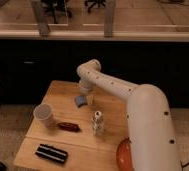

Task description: Place the white sponge in the ceramic bowl

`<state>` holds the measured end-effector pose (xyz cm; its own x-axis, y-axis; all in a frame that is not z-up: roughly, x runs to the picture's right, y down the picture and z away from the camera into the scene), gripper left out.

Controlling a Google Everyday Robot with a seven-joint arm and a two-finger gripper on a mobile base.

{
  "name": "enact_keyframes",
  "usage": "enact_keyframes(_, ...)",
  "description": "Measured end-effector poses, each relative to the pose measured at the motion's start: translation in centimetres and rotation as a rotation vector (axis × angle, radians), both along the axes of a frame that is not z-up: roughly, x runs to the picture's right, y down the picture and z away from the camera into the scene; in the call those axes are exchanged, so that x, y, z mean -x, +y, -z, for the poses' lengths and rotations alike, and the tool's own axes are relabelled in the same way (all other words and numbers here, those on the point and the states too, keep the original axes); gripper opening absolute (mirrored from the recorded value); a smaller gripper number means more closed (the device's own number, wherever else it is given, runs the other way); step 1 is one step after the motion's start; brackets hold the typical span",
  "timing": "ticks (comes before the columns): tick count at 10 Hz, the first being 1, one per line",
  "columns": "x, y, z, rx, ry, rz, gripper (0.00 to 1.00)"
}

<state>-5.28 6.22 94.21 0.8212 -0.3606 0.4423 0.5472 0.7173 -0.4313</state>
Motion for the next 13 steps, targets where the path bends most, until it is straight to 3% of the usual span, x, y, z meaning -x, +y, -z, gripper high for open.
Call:
enact_keyframes(9, -0.9, 0.9, -2.3, 0.027, 0.006, 0.009, 0.77)
enact_keyframes(11, -0.9, 1.0, -2.6, 0.028, 0.006, 0.016, 0.66)
enact_keyframes(13, -1.0, 1.0, -2.8, 0.028, 0.006, 0.019, 0.45)
